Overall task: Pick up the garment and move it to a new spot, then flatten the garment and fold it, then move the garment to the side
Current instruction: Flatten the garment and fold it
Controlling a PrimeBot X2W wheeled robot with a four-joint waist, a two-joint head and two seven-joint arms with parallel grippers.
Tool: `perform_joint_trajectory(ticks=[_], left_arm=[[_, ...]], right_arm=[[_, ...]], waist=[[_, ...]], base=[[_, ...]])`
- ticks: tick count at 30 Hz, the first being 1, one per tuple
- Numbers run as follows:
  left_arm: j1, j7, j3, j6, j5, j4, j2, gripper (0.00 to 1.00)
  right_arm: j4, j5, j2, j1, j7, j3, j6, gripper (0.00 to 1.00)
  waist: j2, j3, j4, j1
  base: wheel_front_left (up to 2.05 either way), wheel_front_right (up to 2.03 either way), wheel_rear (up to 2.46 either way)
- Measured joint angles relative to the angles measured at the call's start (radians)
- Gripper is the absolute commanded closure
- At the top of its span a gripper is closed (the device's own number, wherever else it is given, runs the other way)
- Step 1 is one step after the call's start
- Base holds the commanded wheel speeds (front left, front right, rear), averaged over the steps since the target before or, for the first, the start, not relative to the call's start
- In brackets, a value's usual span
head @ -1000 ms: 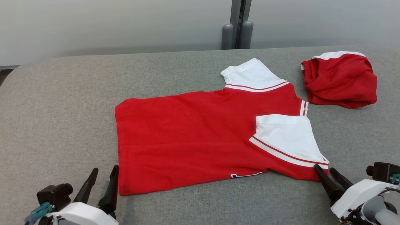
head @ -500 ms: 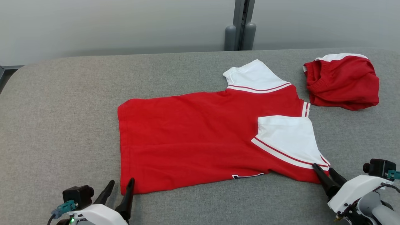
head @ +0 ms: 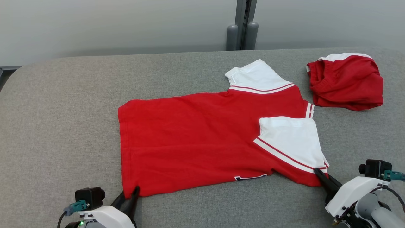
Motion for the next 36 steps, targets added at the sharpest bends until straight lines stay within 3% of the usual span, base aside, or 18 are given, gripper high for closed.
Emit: perform_joint_trajectory(ticks=[11, 23, 32, 36], left_arm=[[-0.003, 0.013, 0.003, -0.007, -0.003, -0.037, 0.038, 1.00], [0.083, 0.110, -0.021, 0.013, -0.012, -0.217, 0.156, 1.00], [0.174, 0.179, -0.039, 0.069, -0.013, -0.366, 0.252, 1.00], [0.215, 0.214, -0.043, 0.099, -0.029, -0.423, 0.284, 1.00]], right_arm=[[-0.086, -0.041, -0.022, 0.026, 0.061, -0.057, 0.000, 1.00], [-0.255, 0.013, -0.114, 0.121, 0.277, -0.138, 0.000, 1.00], [-0.370, 0.002, -0.125, 0.275, 0.404, -0.231, 0.000, 1.00], [-0.421, -0.036, -0.096, 0.348, 0.454, -0.301, 0.000, 1.00]], waist=[[0.0000, -0.019, 0.004, 0.0000], [0.0000, -0.047, 0.013, 0.0000], [0.0000, -0.086, 0.015, 0.0000], [0.0000, -0.088, 0.014, 0.0000]], base=[[0.00, 0.00, 0.00], [0.00, 0.00, 0.00], [0.00, 0.00, 0.00], [0.00, 0.00, 0.00]])
